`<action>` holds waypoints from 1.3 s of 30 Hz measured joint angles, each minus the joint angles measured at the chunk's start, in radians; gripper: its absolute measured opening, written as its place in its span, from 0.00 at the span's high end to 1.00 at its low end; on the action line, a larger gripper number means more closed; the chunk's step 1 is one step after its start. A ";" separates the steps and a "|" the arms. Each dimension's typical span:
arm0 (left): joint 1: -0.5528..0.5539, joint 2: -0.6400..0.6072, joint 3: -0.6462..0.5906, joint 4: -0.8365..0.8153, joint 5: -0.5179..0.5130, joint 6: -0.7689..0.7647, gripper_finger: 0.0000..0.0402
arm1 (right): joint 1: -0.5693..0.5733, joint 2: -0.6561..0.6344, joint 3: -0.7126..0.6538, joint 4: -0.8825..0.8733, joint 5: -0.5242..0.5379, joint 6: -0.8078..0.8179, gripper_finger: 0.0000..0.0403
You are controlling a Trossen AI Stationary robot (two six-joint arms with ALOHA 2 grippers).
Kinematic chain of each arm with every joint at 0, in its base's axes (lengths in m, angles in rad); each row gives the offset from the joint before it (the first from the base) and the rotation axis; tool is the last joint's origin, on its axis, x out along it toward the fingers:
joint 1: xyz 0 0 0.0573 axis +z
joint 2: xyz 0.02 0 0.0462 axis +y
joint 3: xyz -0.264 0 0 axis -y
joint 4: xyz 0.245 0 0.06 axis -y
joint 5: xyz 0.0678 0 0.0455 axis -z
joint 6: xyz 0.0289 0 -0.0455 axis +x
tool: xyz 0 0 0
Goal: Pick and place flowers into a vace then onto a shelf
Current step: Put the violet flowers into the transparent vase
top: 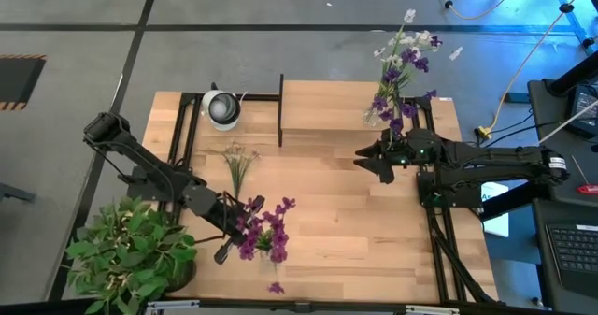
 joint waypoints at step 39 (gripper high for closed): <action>-0.014 0.149 -0.206 0.264 -0.070 -0.087 0.95 | 0.000 0.000 0.000 0.001 0.000 0.000 0.43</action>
